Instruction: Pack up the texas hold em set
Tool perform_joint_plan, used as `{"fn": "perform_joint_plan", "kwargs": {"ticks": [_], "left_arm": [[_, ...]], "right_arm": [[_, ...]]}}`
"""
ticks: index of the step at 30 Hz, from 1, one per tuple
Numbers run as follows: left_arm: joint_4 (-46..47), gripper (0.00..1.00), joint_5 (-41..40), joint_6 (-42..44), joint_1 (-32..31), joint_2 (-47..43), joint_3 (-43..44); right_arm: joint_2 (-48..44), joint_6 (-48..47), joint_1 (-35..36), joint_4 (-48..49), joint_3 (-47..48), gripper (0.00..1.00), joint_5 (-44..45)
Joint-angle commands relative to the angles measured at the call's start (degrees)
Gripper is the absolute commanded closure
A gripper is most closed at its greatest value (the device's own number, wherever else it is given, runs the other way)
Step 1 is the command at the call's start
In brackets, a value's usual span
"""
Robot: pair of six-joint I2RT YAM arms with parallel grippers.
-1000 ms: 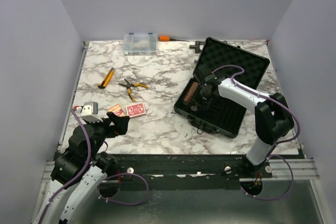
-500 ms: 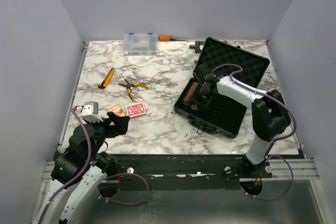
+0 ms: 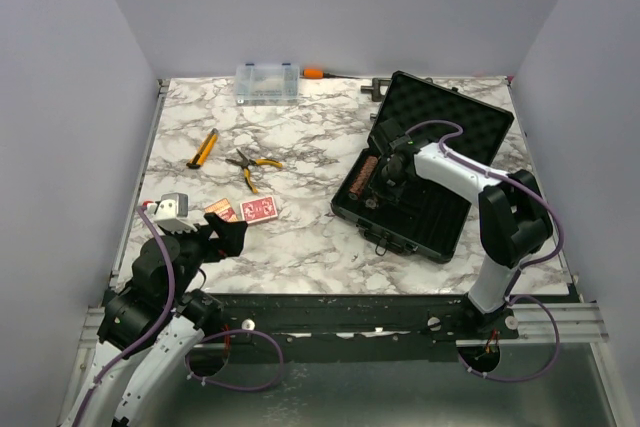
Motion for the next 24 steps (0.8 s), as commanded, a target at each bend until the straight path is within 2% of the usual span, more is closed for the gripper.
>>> {"fn": "perform_joint_plan", "kwargs": {"ticks": [1,3,9,24], "left_arm": [[0.23,0.12,-0.34,0.22,0.42,0.41,-0.55],[0.34,0.12,-0.25,0.28,0.4,0.61,-0.54],[0.41,0.12,-0.08,0.39,0.84,0.93,-0.58],[0.84,0.13,0.87,0.57,1.85,1.41,-0.85]], "right_arm": [[1.07,-1.0,-0.87,3.76,1.65,0.59,-2.74],[0.98,-0.83,-0.95,3.92,1.68,0.5,-3.03],[0.59,-0.9,-0.97,3.04,2.45,0.31,-2.33],[-5.43,-4.76,-0.96,-3.37,8.76,0.21,-1.28]]}}
